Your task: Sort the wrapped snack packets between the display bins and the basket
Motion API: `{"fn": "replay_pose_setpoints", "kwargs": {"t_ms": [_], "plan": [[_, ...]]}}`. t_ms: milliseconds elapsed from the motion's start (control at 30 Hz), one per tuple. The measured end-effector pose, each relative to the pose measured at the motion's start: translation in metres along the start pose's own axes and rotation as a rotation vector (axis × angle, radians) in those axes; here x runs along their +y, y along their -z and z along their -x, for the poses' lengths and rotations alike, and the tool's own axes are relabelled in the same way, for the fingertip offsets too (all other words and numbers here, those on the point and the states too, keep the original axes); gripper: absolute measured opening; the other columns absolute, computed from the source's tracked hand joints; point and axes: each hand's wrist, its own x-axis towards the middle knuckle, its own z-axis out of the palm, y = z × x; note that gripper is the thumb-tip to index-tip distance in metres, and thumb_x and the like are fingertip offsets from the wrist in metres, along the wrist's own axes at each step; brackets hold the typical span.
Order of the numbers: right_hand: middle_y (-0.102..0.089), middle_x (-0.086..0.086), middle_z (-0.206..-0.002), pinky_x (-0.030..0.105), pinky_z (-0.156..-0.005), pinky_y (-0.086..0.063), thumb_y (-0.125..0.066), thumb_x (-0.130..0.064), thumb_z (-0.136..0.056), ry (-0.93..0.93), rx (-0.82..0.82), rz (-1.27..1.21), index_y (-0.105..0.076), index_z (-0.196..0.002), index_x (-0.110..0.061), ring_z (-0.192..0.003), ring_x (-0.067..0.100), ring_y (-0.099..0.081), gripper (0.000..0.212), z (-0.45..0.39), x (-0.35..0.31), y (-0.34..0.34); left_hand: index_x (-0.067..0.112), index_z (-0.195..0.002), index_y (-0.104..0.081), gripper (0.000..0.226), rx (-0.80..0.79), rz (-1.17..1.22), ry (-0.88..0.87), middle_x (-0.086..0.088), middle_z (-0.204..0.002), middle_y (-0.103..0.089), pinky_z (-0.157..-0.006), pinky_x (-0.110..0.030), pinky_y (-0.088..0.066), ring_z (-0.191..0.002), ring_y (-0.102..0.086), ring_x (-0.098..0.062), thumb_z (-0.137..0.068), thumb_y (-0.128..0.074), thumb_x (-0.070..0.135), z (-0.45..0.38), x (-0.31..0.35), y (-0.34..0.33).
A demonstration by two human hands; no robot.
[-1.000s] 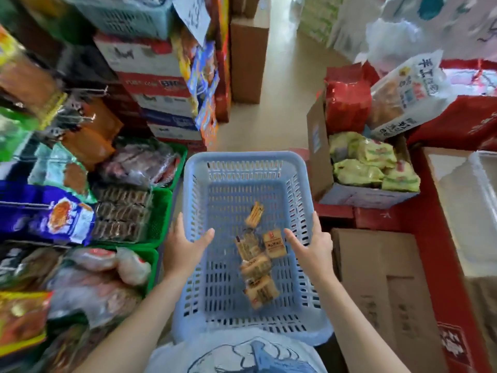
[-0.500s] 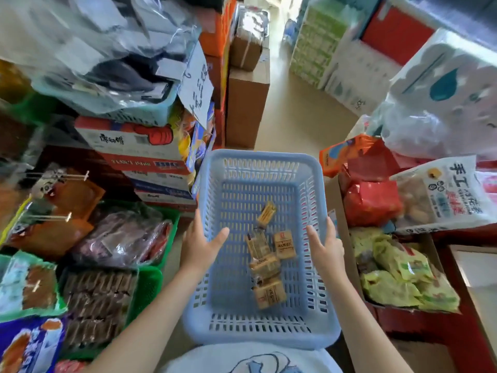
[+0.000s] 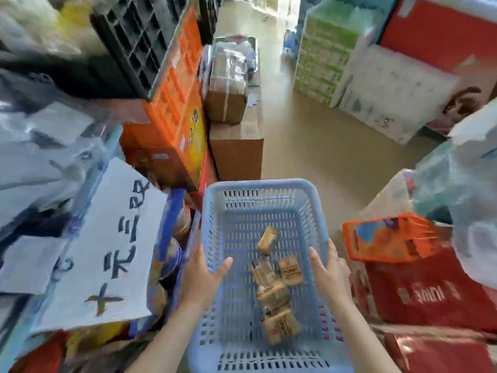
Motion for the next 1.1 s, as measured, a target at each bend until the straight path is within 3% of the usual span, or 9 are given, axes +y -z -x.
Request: {"fn": "replay_pose_setpoints", "kwargs": {"t_ms": [133,267,367,467,600,700,833,967,1100], "plan": [[-0.047,0.031,-0.144,0.047,-0.111,-0.030,-0.051,-0.049,-0.101,-0.032,-0.014,0.051,-0.026,-0.161,-0.019,-0.136,0.042,-0.039,0.071,-0.125,-0.029,-0.032,0.016,-0.163,-0.019,0.113,0.017,0.021,0.061,-0.004,-0.169,-0.021,-0.125,-0.045,-0.022,-0.155,-0.022,-0.020,-0.078,-0.064,0.074,-0.121,0.011,-0.040],[-0.046,0.028,-0.143,0.043,-0.111,-0.029,-0.055,-0.046,-0.100,-0.037,-0.042,0.060,-0.020,-0.162,-0.024,-0.134,0.040,-0.040,0.075,-0.227,-0.019,-0.090,0.011,-0.163,-0.011,0.100,0.013,0.074,0.144,-0.001,-0.168,-0.015,-0.121,-0.029,-0.014,-0.156,-0.015,-0.019,-0.091,-0.076,0.036,-0.216,-0.019,-0.095],[-0.044,0.025,-0.144,0.043,-0.112,-0.030,-0.056,-0.048,-0.099,-0.041,-0.100,0.054,-0.012,-0.163,-0.031,-0.137,0.038,-0.037,0.079,-0.293,0.010,-0.144,0.028,-0.164,-0.005,0.122,-0.029,0.073,0.191,0.002,-0.168,-0.022,-0.124,-0.039,-0.021,-0.152,-0.026,-0.019,-0.075,-0.079,0.064,-0.285,-0.075,-0.137],[-0.041,0.023,-0.144,0.045,-0.113,-0.030,-0.057,-0.048,-0.099,-0.054,-0.126,0.021,-0.009,-0.163,-0.035,-0.141,0.035,-0.032,0.081,-0.347,0.051,-0.203,0.046,-0.159,-0.001,0.138,-0.084,0.041,0.270,0.007,-0.165,-0.031,-0.120,-0.051,-0.034,-0.148,-0.038,-0.019,-0.049,-0.067,0.097,-0.347,-0.143,-0.179],[-0.040,0.021,-0.143,0.041,-0.115,-0.027,-0.059,-0.041,-0.100,-0.091,-0.156,-0.018,-0.012,-0.163,-0.035,-0.142,0.033,-0.031,0.079,-0.409,0.100,-0.284,0.034,-0.164,0.000,0.129,-0.127,0.047,0.276,0.008,-0.170,-0.012,-0.124,-0.048,-0.024,-0.156,-0.019,-0.019,-0.068,-0.077,0.071,-0.412,-0.208,-0.228],[-0.038,0.020,-0.145,0.039,-0.117,-0.024,-0.060,-0.039,-0.100,-0.089,-0.197,-0.015,-0.012,-0.163,-0.033,-0.144,0.032,-0.030,0.079,-0.454,0.121,-0.338,0.029,-0.164,0.003,0.134,-0.089,-0.043,0.306,0.006,-0.172,-0.002,-0.125,-0.047,-0.020,-0.157,-0.010,-0.019,-0.067,-0.073,0.079,-0.456,-0.254,-0.254],[-0.032,0.022,-0.154,0.040,-0.119,-0.022,-0.063,-0.041,-0.098,-0.096,-0.261,0.016,-0.007,-0.164,-0.030,-0.148,0.033,-0.027,0.087,-0.496,0.147,-0.388,0.028,-0.164,0.005,0.119,-0.095,-0.105,0.296,0.006,-0.171,0.004,-0.126,-0.045,-0.018,-0.157,-0.005,-0.018,-0.082,-0.076,0.057,-0.503,-0.291,-0.276],[-0.021,0.019,-0.165,0.041,-0.121,-0.021,-0.062,-0.048,-0.097,-0.129,-0.402,0.133,-0.003,-0.164,-0.025,-0.153,0.031,-0.021,0.093,-0.518,0.161,-0.412,0.029,-0.163,0.010,0.122,-0.239,-0.125,0.316,0.007,-0.171,0.013,-0.127,-0.047,-0.013,-0.158,0.004,-0.018,-0.081,-0.075,0.060,-0.530,-0.307,-0.290],[-0.014,0.012,-0.169,0.044,-0.124,-0.022,-0.064,-0.049,-0.094,-0.085,-0.423,0.167,-0.003,-0.164,-0.024,-0.155,0.026,-0.018,0.096,-0.519,0.159,-0.406,0.029,-0.162,0.014,0.123,-0.341,-0.213,0.281,0.008,-0.171,0.014,-0.127,-0.048,-0.011,-0.158,0.005,-0.018,-0.081,-0.072,0.066,-0.527,-0.299,-0.303]]}}
